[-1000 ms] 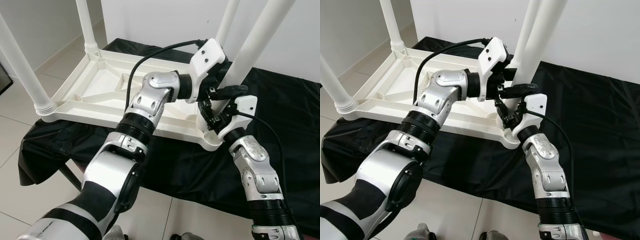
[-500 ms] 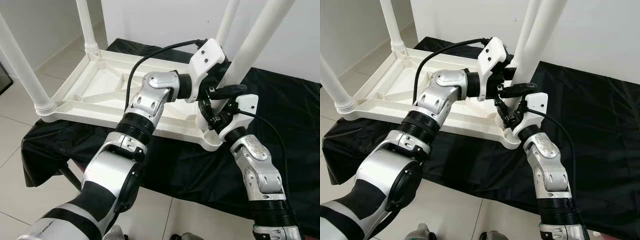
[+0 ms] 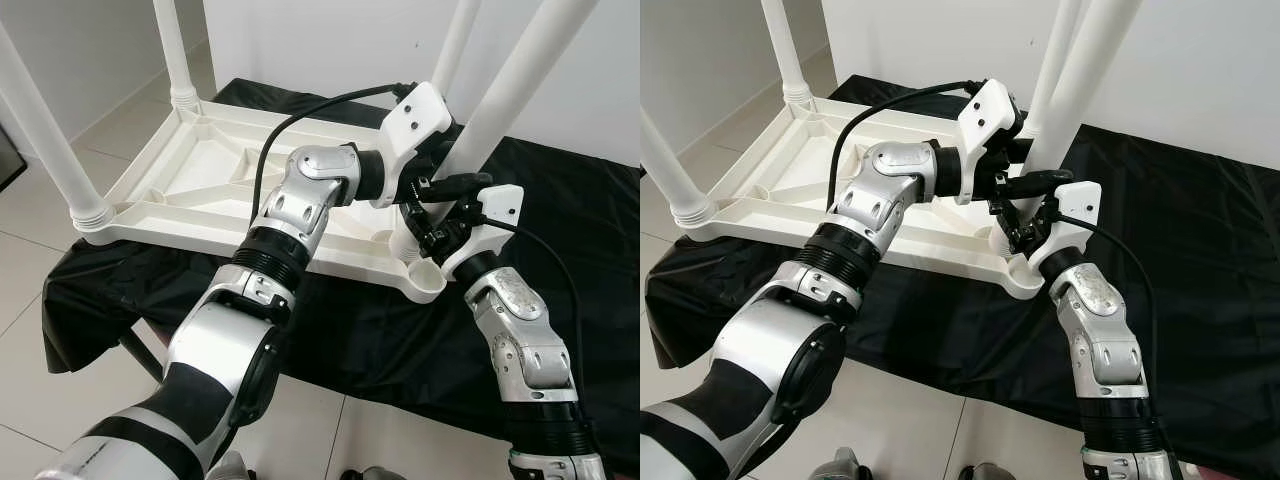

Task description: Building children table

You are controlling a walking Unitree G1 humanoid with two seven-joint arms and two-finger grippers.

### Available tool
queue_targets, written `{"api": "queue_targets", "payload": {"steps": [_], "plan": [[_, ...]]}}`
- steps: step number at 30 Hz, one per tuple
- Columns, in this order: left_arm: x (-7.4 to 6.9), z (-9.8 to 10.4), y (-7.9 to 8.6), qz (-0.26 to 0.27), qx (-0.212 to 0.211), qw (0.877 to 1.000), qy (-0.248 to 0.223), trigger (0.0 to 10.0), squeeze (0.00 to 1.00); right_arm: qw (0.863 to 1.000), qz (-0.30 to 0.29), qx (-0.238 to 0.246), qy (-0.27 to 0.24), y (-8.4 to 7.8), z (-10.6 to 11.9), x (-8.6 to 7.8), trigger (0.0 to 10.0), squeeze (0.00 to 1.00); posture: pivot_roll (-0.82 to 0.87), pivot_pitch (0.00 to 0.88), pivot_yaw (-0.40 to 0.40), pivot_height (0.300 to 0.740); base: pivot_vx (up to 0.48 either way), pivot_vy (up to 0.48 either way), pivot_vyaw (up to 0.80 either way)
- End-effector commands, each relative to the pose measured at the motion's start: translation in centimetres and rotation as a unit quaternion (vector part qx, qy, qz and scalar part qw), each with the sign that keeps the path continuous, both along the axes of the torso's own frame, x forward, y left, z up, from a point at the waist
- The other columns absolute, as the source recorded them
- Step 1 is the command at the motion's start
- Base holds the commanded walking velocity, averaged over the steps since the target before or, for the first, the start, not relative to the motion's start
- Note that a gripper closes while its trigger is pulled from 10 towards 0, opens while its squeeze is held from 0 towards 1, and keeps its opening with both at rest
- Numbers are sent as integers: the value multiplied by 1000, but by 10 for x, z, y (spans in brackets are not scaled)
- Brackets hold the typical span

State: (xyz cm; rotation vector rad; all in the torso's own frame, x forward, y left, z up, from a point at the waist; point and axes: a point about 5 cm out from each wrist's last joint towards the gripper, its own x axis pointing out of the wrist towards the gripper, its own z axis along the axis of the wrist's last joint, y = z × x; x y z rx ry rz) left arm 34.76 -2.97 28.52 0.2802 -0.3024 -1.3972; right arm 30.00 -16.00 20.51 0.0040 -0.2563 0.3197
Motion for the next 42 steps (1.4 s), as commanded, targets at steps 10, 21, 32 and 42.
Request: {"api": "queue_targets", "payload": {"steps": [10,21,32,42], "plan": [[13,3,2,127,-46,991,2,10000,0,1000,-12,-2,-4,-7,3,-3,2000,0,-50,7,-74,740,0,0,0],[13,3,2,128,-43,991,1,10000,0,1000,-16,-2,-5,-8,4,-3,10000,0,-49,15,-71,740,0,0,0],[15,2,5,125,-48,991,27,10000,1000,1000,-19,-2,-4,-9,4,-2,10000,0,-49,18,-69,740,0,0,0],[16,2,7,127,-35,991,15,10000,0,1000,-21,0,-5,-9,3,-2,10000,0,-47,14,-68,740,0,0,0]]}}
